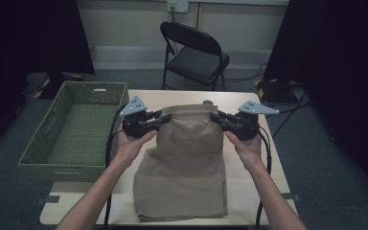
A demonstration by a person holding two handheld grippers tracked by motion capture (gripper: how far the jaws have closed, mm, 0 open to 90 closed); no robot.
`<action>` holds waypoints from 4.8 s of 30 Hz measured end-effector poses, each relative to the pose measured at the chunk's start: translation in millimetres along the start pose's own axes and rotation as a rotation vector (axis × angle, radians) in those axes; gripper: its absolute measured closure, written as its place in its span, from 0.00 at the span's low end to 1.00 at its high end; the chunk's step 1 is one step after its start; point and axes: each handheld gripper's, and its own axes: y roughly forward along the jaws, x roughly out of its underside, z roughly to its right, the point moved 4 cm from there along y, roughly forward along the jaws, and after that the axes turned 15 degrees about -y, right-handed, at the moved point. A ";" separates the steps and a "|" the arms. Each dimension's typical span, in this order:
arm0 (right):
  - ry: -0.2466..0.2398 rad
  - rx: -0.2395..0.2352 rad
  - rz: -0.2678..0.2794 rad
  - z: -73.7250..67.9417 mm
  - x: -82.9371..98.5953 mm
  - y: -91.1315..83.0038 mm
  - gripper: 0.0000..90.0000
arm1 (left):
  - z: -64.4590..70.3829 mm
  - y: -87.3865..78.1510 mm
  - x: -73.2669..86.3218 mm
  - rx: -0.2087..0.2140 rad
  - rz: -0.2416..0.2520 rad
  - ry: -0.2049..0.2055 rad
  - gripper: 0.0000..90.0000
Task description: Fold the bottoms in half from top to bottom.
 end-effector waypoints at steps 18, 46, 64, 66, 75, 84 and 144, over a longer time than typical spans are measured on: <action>-0.025 -0.054 -0.050 -36.9 25.8 -31.6 0.83 | 15.4 -12.1 38.6 0.051 -0.077 0.006 0.79; 0.075 -0.122 -0.246 -61.1 117.2 -27.7 0.82 | 0.9 2.4 106.2 0.107 -0.218 -0.134 0.60; 0.023 -0.203 -0.271 -80.4 125.0 -48.2 0.60 | -17.7 22.4 135.2 0.007 -0.382 -0.185 0.48; 0.046 -0.190 -0.229 -74.8 116.3 -50.4 0.54 | -14.4 21.4 135.9 0.007 -0.388 -0.146 0.47; 0.036 -0.160 -0.276 -57.9 109.3 -15.4 0.75 | -9.1 16.8 140.4 0.067 -0.410 -0.108 0.43; 0.029 -0.217 -0.393 -65.6 128.0 2.5 0.78 | -10.5 14.8 139.9 0.103 -0.397 -0.143 0.41; -0.202 -0.654 -0.383 -201.4 136.0 16.9 0.70 | -31.7 41.4 160.0 -0.193 -0.472 -0.021 0.54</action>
